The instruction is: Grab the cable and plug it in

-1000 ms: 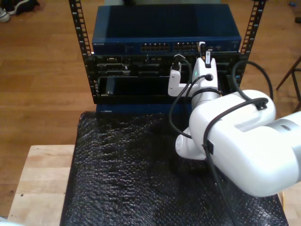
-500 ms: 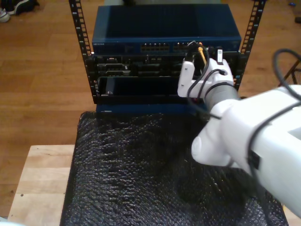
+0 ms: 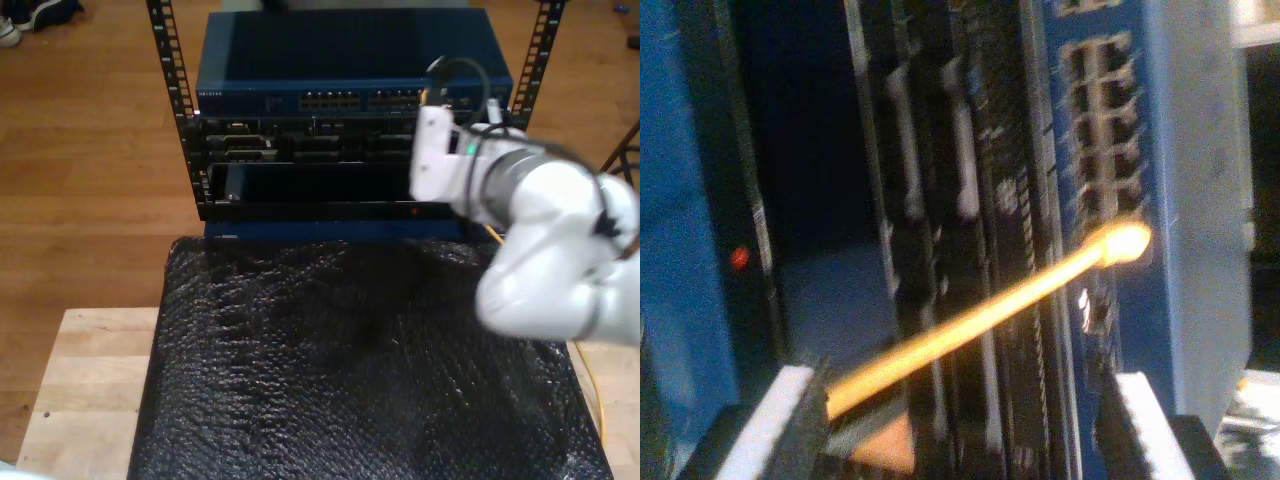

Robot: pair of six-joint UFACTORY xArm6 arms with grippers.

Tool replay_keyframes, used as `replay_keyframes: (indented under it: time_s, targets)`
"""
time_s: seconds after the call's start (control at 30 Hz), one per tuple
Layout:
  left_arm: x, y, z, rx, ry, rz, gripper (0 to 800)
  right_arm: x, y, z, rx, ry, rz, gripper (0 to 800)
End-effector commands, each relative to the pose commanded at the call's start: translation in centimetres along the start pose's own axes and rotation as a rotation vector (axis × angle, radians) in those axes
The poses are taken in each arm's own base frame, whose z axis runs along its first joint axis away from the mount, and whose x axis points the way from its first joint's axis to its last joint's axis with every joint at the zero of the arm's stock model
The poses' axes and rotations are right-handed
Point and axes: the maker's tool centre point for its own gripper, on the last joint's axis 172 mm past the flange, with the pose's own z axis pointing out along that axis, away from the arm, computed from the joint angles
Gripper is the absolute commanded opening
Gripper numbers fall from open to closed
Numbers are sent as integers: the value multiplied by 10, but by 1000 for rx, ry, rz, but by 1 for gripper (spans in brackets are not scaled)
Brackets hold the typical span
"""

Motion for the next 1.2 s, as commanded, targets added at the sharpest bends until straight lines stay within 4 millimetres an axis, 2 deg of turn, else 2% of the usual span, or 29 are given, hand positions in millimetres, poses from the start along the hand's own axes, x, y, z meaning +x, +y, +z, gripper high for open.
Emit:
replay_keyframes:
  time_s: [0.17, 0.27, 0.47, 0.67, 0.93, 1.03, 1.2]
  targets:
    - [0, 0, 0, -1, 0, 1, 800, -56, -18, -14, 148, -61, -58, 715]
    - [0, 0, 0, 0, 0, 0, 800, -95, -40, -23, 264, -93, -70, 800]
    - [0, 0, 0, 0, 0, 0, 800, -155, -80, -52, 450, -113, -86, 800]
    - [0, 0, 0, 0, 0, 0, 800, -222, -122, -112, 594, -132, -29, 800]
    - [0, 0, 0, 0, 0, 0, 800, -284, -169, -197, 697, -121, 7, 800]
    - [0, 0, 0, 0, 0, 0, 800, -298, -188, -229, 725, -108, 27, 800]
    - [0, 0, 0, 0, 0, 0, 800, -307, -227, -272, 760, -60, 9, 800]
